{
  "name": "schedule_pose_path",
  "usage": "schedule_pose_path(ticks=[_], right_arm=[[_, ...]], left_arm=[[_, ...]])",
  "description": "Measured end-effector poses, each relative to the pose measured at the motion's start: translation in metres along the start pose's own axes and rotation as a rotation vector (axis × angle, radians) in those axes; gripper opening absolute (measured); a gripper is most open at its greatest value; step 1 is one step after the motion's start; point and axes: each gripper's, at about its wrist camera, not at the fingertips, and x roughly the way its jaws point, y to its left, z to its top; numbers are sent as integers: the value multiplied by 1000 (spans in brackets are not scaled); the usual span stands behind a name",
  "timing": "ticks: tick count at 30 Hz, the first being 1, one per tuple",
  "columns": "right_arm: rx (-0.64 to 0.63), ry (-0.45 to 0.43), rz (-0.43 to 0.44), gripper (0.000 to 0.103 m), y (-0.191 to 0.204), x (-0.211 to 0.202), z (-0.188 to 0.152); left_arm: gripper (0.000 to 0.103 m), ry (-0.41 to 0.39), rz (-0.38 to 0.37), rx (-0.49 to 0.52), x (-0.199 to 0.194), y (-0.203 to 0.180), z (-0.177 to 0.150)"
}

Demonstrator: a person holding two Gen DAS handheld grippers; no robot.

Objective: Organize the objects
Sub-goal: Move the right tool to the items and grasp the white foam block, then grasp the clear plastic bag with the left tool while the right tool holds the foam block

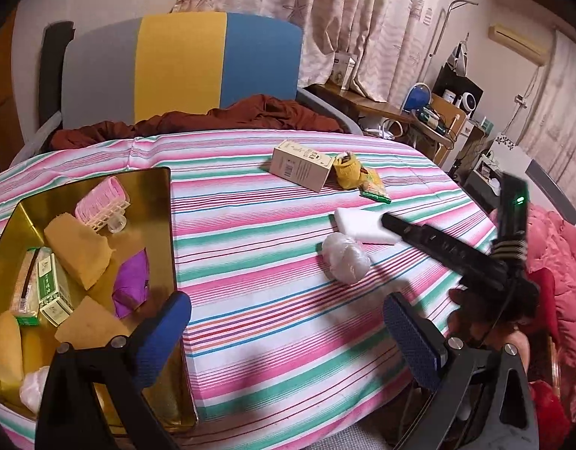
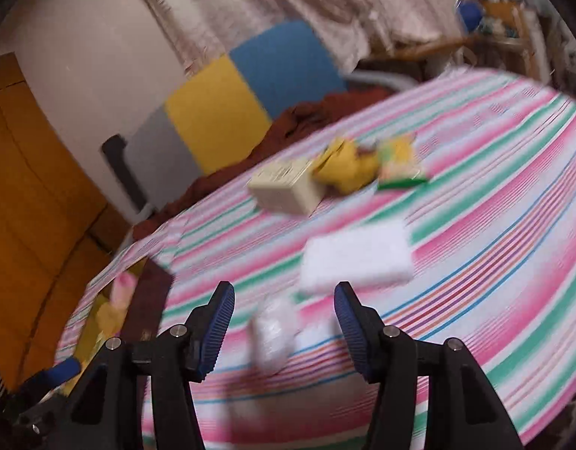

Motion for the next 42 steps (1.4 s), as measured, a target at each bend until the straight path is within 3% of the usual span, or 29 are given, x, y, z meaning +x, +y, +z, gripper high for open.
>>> schedule_pose_path(ticks=[4, 9, 13, 16, 19, 22, 24, 30, 34, 37, 40, 42], right_arm=[[-28, 28, -136, 57, -6, 7, 12], [-142, 65, -215, 57, -17, 50, 52], [-239, 212, -165, 57, -10, 95, 85], [-345, 383, -103, 57, -3, 125, 90], [-358, 534, -84, 57, -13, 131, 85], [-377, 569, -40, 57, -18, 112, 78], [-381, 570, -6, 57, -21, 96, 73], [-475, 415, 50, 63, -16, 70, 64], [-555, 452, 1, 63, -11, 88, 50], [-670, 409, -44, 63, -7, 88, 42], [-755, 407, -78, 71, -6, 92, 35], [-742, 407, -84, 71, -5, 95, 36]], left_arm=[[103, 11, -1, -15, 7, -3, 3], [103, 30, -23, -1, 16, -15, 6], [103, 47, -28, 12, 25, -25, 7], [103, 57, -21, 34, 30, -33, 7], [103, 55, -23, 58, 31, -38, 7], [103, 55, -23, 60, 34, -39, 6], [103, 64, -23, 55, 39, -40, 6], [103, 102, 3, 66, 55, -50, 5], [103, 104, 22, 71, 59, -52, 4], [103, 103, 29, 66, 63, -52, 5], [103, 113, 27, 67, 72, -57, 5], [103, 118, 29, 74, 77, -61, 6]])
